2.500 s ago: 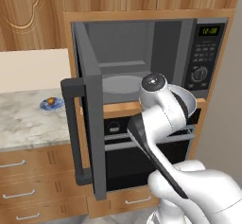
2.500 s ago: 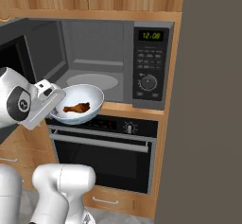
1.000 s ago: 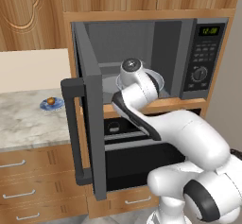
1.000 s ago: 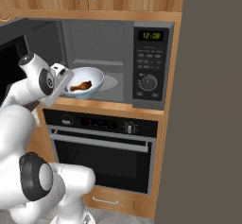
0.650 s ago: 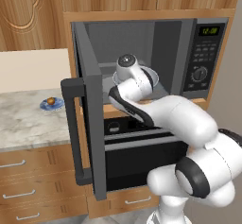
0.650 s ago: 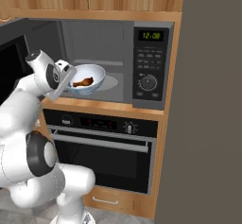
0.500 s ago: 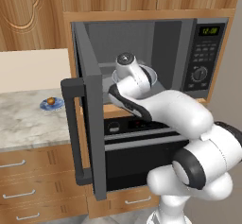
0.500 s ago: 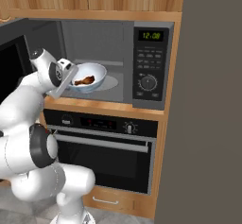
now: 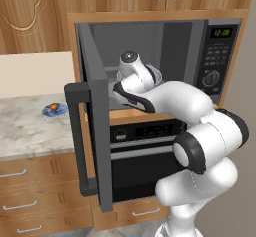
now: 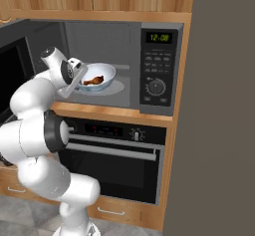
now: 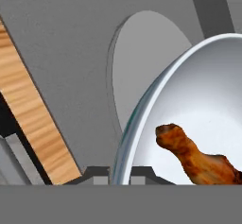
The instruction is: Remove the apple from the bowl and place it on the small plate. Then place the bowl with only the chicken drumstick in the microwave, close the door, and press the start button to microwave the chicken drumstick.
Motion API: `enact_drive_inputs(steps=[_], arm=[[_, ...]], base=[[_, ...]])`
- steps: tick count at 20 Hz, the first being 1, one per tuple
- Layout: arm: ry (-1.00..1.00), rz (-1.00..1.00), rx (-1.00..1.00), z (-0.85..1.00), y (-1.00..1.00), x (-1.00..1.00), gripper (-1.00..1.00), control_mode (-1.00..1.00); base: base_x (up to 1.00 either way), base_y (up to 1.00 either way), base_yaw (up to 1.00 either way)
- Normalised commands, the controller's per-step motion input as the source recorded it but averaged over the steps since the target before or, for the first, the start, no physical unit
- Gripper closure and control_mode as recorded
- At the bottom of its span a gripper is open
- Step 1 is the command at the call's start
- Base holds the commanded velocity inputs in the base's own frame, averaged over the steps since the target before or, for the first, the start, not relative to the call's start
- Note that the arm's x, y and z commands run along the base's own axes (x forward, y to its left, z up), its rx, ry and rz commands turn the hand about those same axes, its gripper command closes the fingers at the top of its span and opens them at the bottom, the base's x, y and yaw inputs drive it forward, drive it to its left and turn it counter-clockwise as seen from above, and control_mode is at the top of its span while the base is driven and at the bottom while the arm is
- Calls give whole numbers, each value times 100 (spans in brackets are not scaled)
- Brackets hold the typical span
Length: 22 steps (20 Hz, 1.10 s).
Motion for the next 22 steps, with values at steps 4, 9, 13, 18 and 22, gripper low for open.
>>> enact_drive_inputs(steps=[4, 9, 13, 18, 22], arm=[[6, 0, 0, -16, 0, 41, 100, -100], [10, 0, -2, -27, 0, 26, 100, -100], [7, 0, -1, -28, 0, 35, 100, -100], [1, 0, -1, -29, 0, 18, 100, -100], [-2, 0, 0, -6, 0, 0, -100, -100]], base=[[0, 0, 0], [0, 0, 0], [0, 0, 0], [0, 0, 0], [0, 0, 0]])
